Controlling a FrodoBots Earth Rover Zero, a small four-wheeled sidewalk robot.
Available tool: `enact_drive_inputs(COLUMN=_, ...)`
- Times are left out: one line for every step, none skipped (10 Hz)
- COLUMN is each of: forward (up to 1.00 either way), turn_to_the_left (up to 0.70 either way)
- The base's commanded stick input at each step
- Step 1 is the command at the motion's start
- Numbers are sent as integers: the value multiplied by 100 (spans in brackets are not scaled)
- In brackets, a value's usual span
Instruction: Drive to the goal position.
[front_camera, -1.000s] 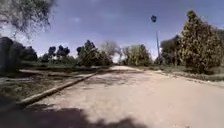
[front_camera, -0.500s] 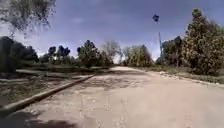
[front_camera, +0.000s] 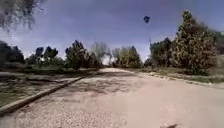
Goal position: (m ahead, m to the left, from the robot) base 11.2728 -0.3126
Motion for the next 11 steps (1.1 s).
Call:
enact_drive_inputs(forward=70, turn_to_the_left=0)
enact_drive_inputs(forward=70, turn_to_the_left=0)
enact_drive_inputs(forward=70, turn_to_the_left=0)
enact_drive_inputs(forward=70, turn_to_the_left=0)
enact_drive_inputs(forward=70, turn_to_the_left=0)
enact_drive_inputs(forward=70, turn_to_the_left=0)
enact_drive_inputs(forward=70, turn_to_the_left=0)
enact_drive_inputs(forward=70, turn_to_the_left=0)
enact_drive_inputs(forward=70, turn_to_the_left=0)
enact_drive_inputs(forward=70, turn_to_the_left=0)
enact_drive_inputs(forward=70, turn_to_the_left=0)
